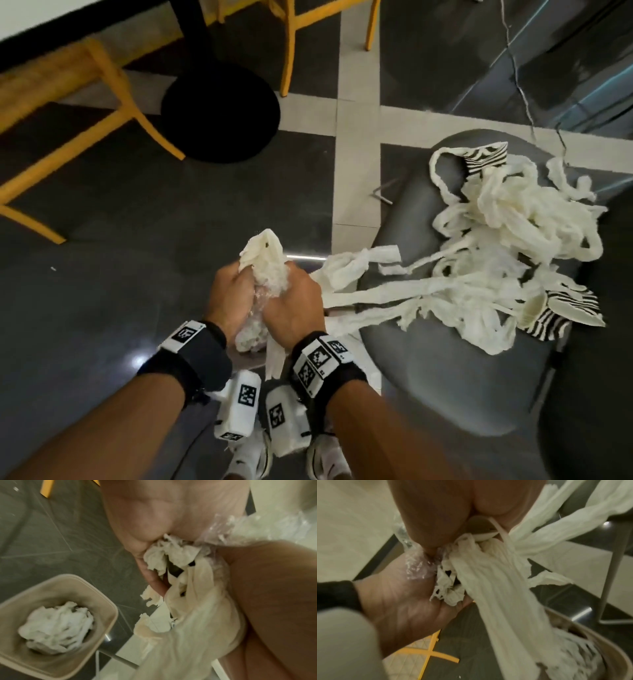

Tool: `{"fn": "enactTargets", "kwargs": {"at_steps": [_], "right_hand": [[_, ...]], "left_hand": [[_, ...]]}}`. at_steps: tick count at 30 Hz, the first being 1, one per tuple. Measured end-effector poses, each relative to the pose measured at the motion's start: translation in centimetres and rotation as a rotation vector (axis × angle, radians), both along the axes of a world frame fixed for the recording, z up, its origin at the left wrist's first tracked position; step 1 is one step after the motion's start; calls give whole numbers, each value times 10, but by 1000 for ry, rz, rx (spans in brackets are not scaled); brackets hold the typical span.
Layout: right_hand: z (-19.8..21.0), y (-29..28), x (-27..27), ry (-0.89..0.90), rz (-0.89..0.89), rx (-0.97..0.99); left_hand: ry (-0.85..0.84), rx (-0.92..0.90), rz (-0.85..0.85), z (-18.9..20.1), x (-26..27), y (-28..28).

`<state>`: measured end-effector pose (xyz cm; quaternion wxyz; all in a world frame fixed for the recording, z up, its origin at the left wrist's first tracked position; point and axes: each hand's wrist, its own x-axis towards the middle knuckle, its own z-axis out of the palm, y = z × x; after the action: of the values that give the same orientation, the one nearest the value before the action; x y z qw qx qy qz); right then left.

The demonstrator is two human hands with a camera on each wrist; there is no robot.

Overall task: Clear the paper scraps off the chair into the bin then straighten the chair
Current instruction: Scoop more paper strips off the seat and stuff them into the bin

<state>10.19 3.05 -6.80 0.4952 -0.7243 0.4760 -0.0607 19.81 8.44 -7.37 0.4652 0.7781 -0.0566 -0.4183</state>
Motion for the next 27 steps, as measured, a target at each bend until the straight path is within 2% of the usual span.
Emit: {"fn": "enactTargets", "kwargs": {"at_steps": [5, 8, 11, 14, 18, 21, 24, 27], "right_hand": [[-52, 61, 56, -15, 28, 137], [-95, 82, 74, 20, 113, 195], [-146, 89, 77, 71, 141, 260], [-201, 86, 69, 140, 115, 287], [-258, 71, 50, 343, 111, 321], [-292, 64, 36, 618, 285, 343], [-289, 57, 33, 644, 485, 255], [-262, 46, 33, 623, 590, 208]], "left_hand": [[-28, 132, -10, -52, 55, 72], [-24, 173, 16, -98, 69, 103], [-2, 220, 15, -147, 69, 116], [74, 187, -3, -191, 61, 113], [302, 163, -76, -234, 43, 107], [286, 174, -136, -249, 35, 101], [212, 192, -231, -253, 34, 97], [122, 272, -329, -253, 37, 96]]}}
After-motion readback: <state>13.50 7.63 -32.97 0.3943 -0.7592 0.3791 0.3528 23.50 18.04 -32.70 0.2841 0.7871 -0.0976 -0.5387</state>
